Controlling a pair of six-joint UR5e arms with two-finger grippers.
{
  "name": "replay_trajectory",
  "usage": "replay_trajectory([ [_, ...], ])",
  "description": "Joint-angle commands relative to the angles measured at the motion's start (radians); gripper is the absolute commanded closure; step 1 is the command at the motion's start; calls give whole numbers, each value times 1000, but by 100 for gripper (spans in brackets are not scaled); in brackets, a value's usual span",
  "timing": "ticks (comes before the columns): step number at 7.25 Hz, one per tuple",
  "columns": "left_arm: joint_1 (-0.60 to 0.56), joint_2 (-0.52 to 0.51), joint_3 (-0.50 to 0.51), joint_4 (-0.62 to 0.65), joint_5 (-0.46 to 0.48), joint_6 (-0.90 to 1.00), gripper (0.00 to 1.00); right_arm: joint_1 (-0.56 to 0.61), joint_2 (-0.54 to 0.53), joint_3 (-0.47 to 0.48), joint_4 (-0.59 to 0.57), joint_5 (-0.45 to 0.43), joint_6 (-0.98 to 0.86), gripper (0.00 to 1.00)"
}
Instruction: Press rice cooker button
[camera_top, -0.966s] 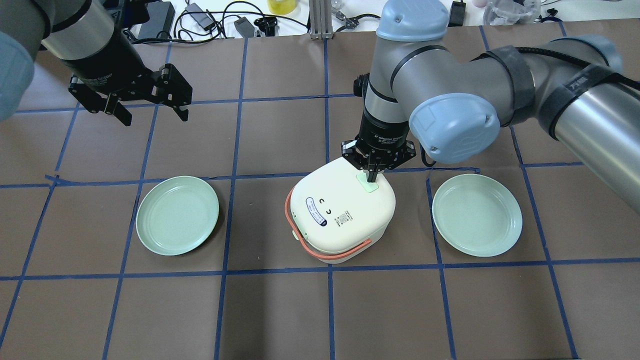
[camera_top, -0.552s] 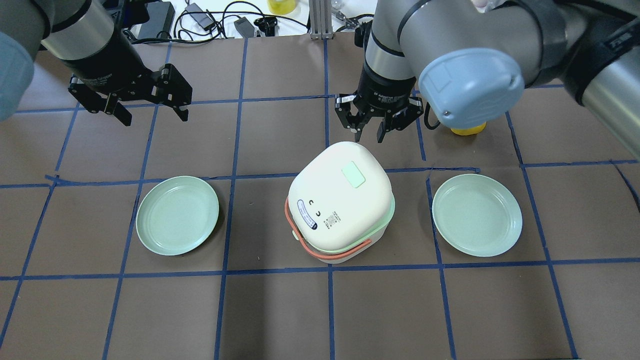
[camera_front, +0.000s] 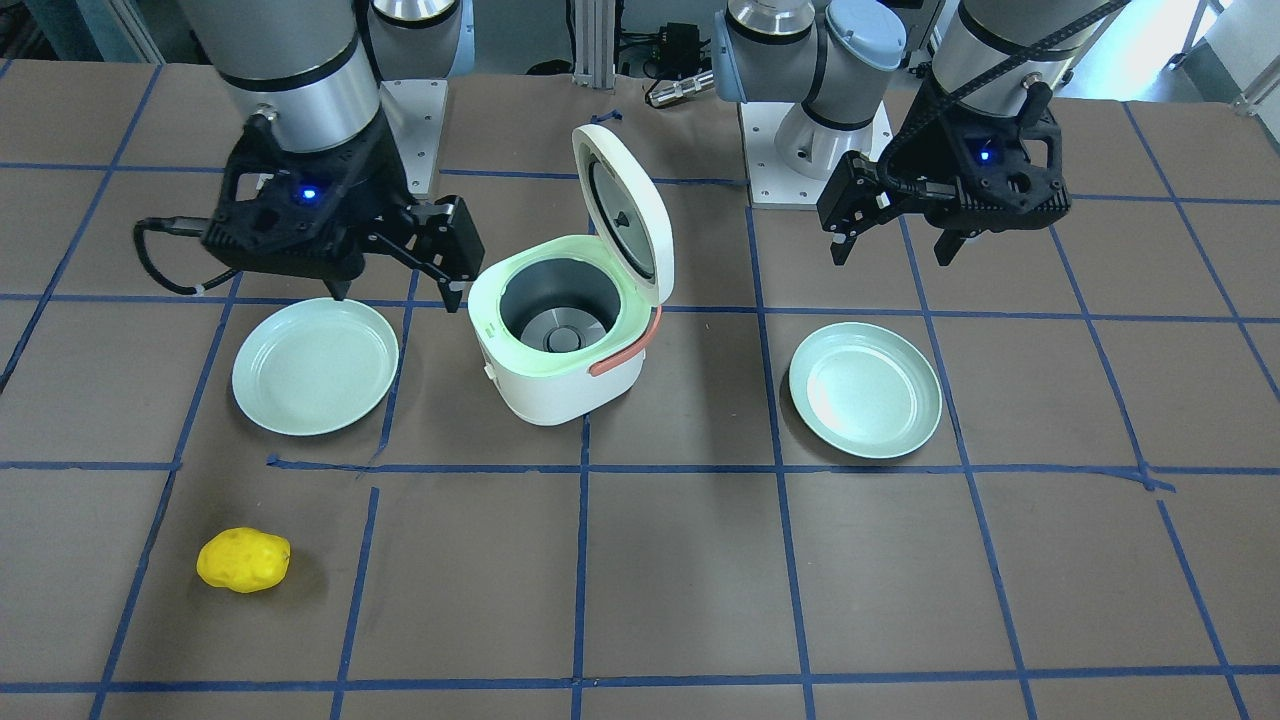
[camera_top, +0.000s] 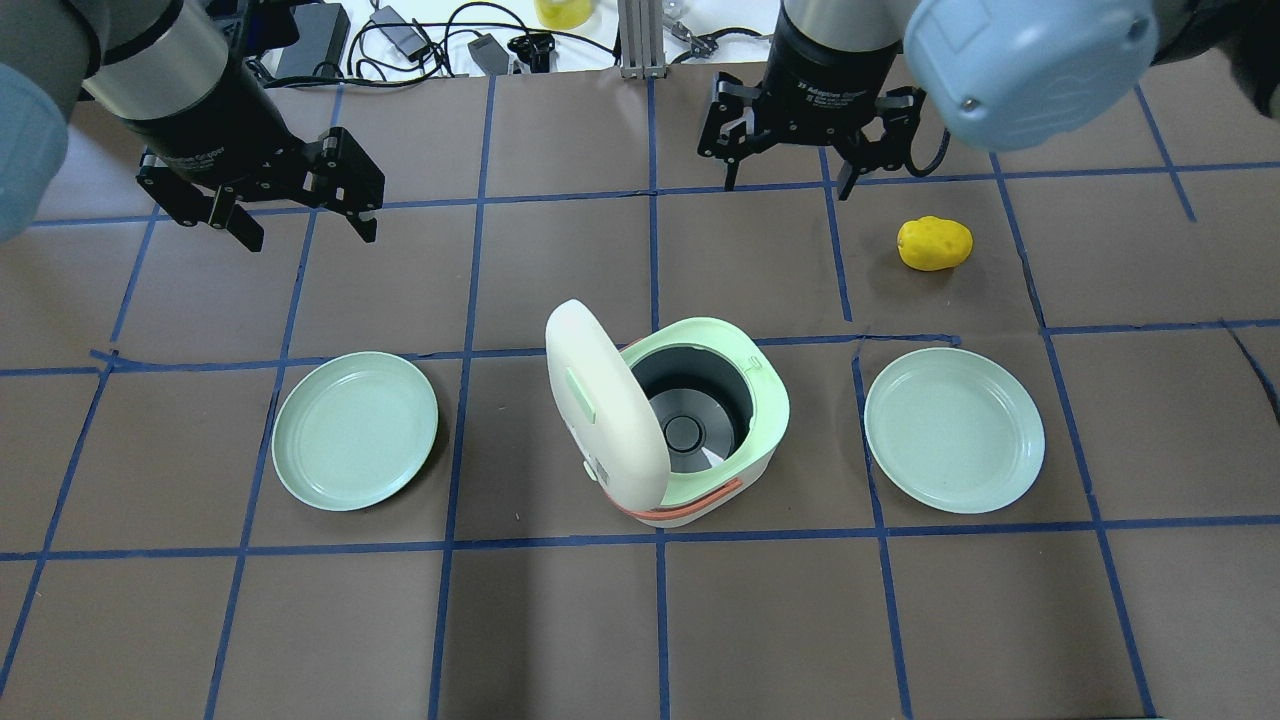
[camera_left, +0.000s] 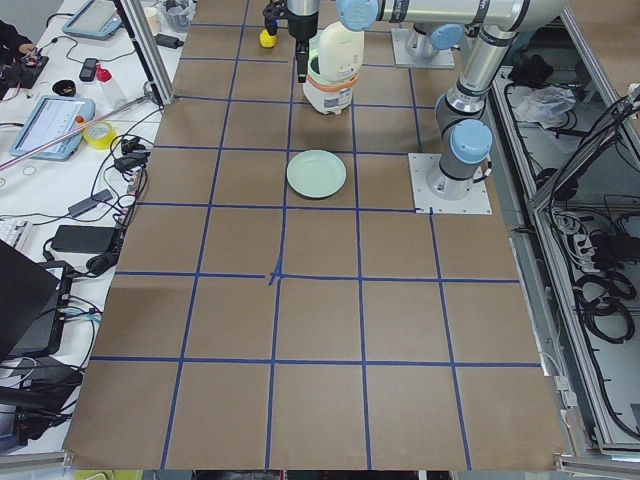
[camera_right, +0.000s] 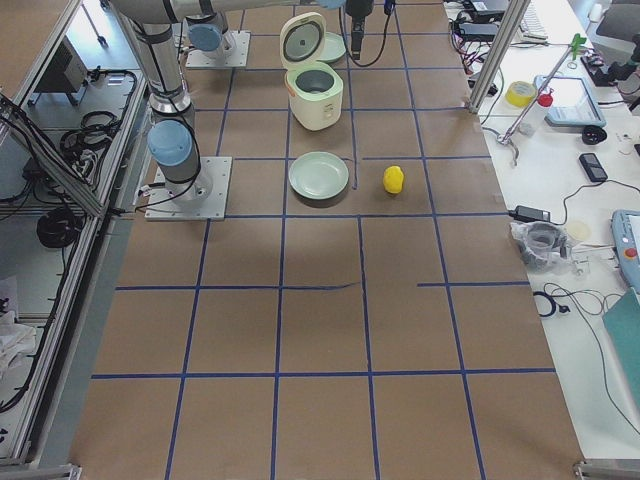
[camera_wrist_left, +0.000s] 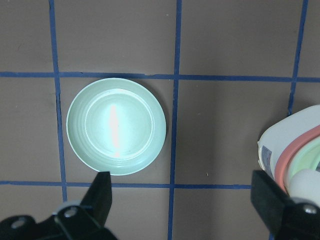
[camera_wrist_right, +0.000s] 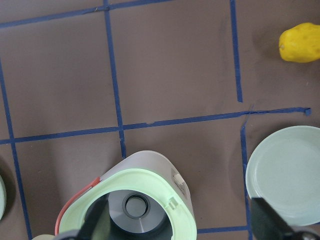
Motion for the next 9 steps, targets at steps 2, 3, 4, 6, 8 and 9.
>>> replay_trajectory([
  [2,0,0,0,0,0,-1,0,-144,-11,-3,49,-6,-59,0],
  [3,0,0,0,0,0,-1,0,-151,-21,-3,84,-34,-59,0],
  [4,0,0,0,0,0,0,0,-151,-35,-3,100,-73,-61,0],
  [6,0,0,0,0,0,0,0,-149,-34,11,101,-77,-61,0],
  [8,0,0,0,0,0,0,0,-149,-40,11,104,-77,-61,0],
  [9,0,0,0,0,0,0,0,-154,-42,11,104,-77,-61,0],
])
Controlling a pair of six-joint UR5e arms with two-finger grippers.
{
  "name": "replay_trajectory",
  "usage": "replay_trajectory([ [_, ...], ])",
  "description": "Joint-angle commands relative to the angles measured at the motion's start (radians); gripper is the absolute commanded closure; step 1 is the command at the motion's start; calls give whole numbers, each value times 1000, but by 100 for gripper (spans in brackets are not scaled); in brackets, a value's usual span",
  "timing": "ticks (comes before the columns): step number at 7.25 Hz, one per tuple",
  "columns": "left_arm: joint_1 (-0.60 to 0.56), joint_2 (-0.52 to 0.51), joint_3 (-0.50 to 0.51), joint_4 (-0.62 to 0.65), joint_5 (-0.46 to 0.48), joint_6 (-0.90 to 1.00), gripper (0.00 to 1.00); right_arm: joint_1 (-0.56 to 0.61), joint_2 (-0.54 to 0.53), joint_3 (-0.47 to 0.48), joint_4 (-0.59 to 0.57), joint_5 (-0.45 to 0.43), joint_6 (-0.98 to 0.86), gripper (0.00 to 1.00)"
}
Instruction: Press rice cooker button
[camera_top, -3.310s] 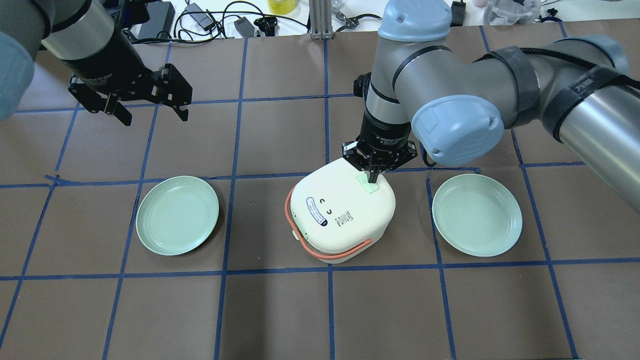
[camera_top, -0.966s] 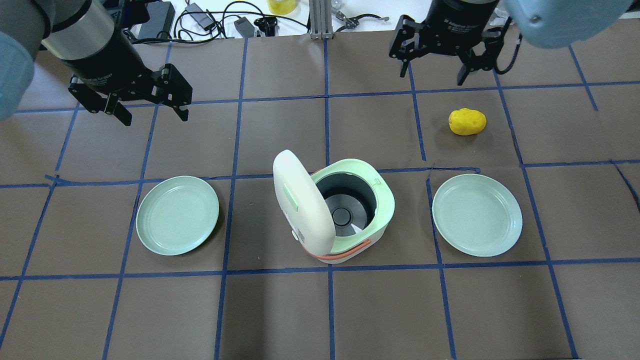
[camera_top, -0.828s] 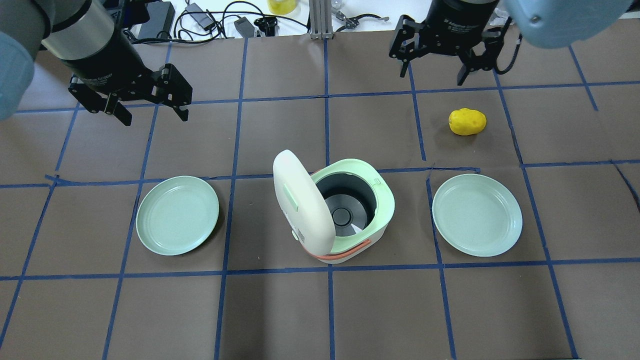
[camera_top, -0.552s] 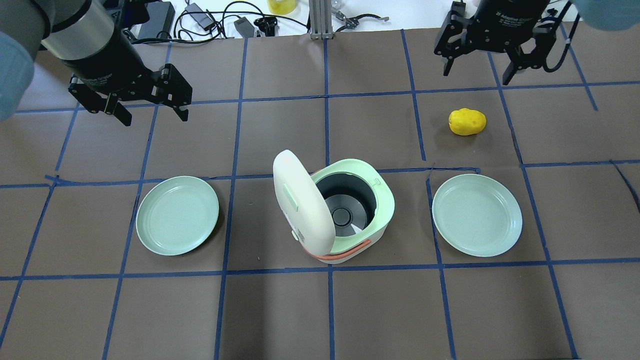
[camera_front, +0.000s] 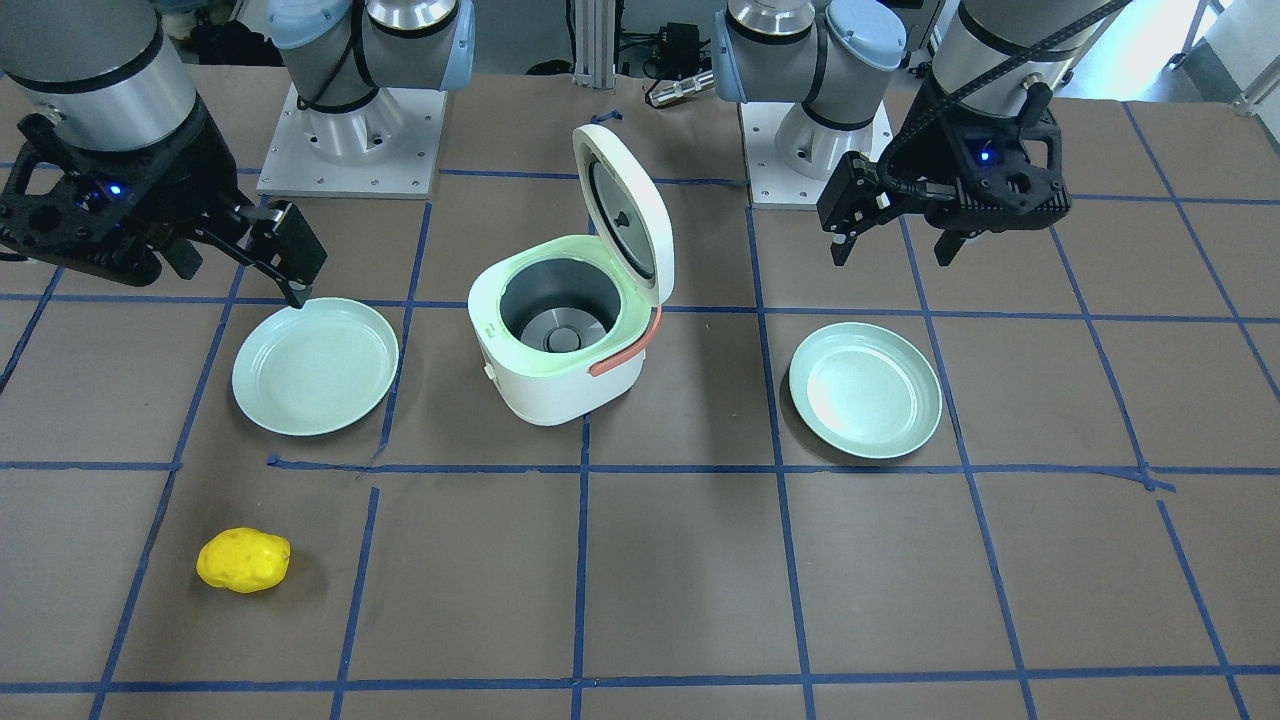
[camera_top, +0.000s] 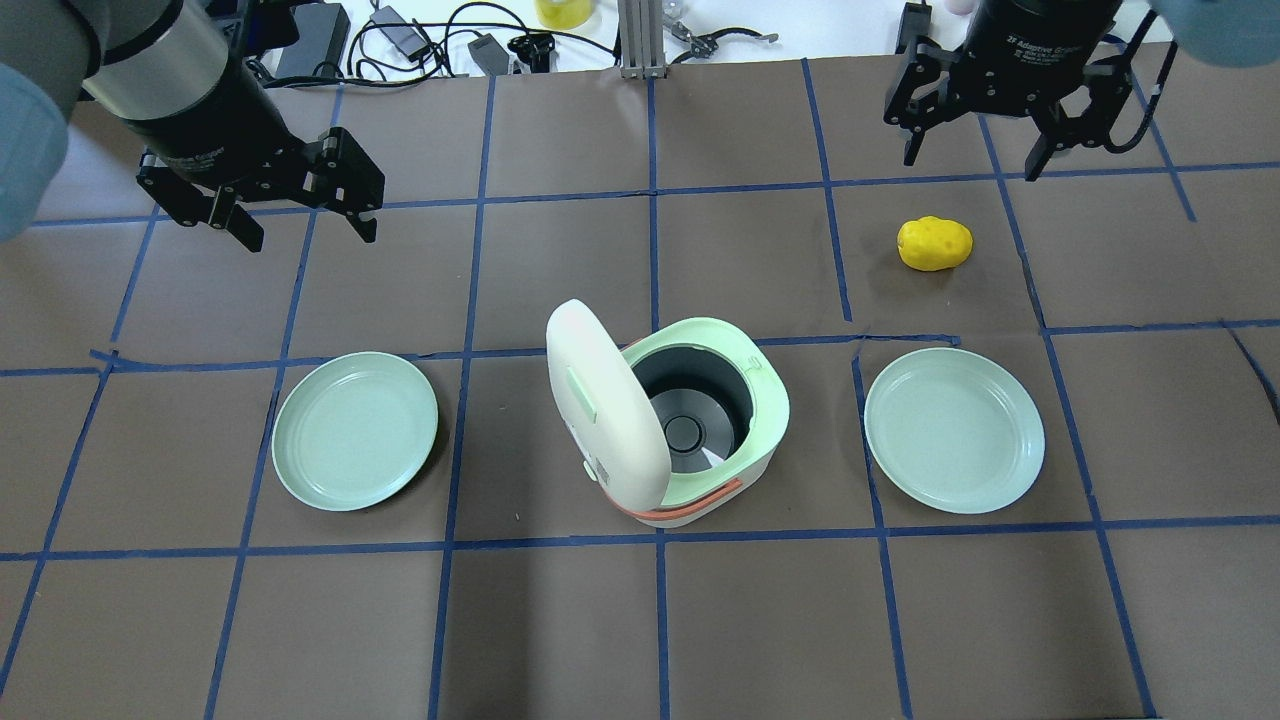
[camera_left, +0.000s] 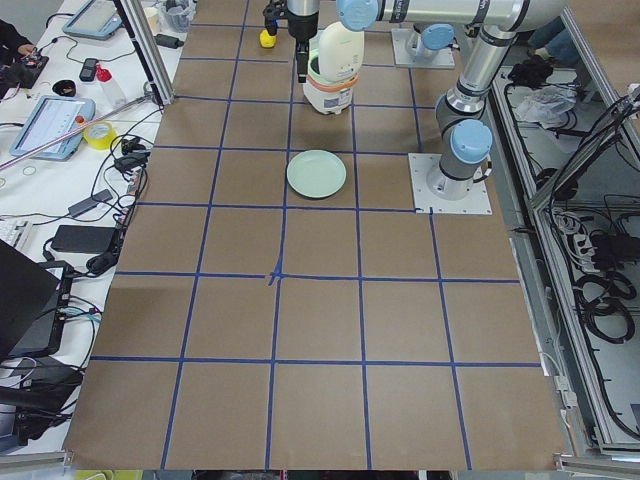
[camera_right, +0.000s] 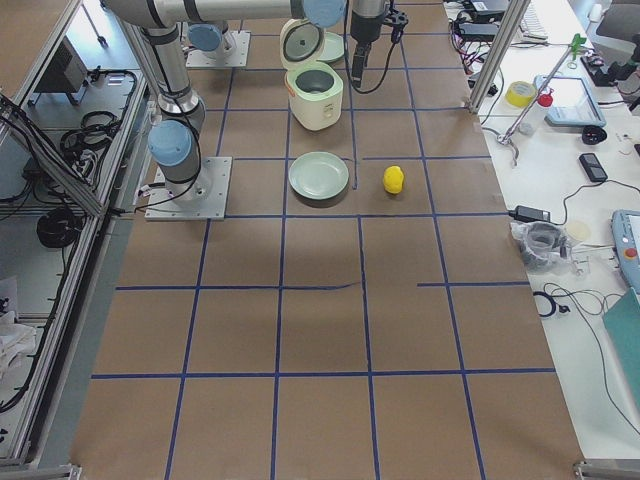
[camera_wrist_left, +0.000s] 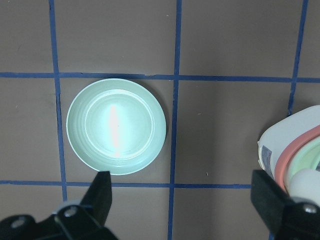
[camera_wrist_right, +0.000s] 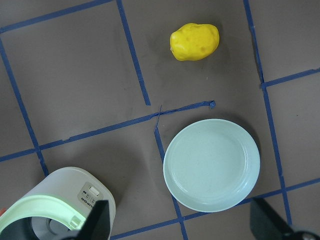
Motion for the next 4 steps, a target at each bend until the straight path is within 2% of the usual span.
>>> replay_trajectory([
  [1,0,0,0,0,0,0,0,-2,-1,2,2,0,0,0],
  [4,0,0,0,0,0,0,0,1,-3,0,30,15,0,0],
])
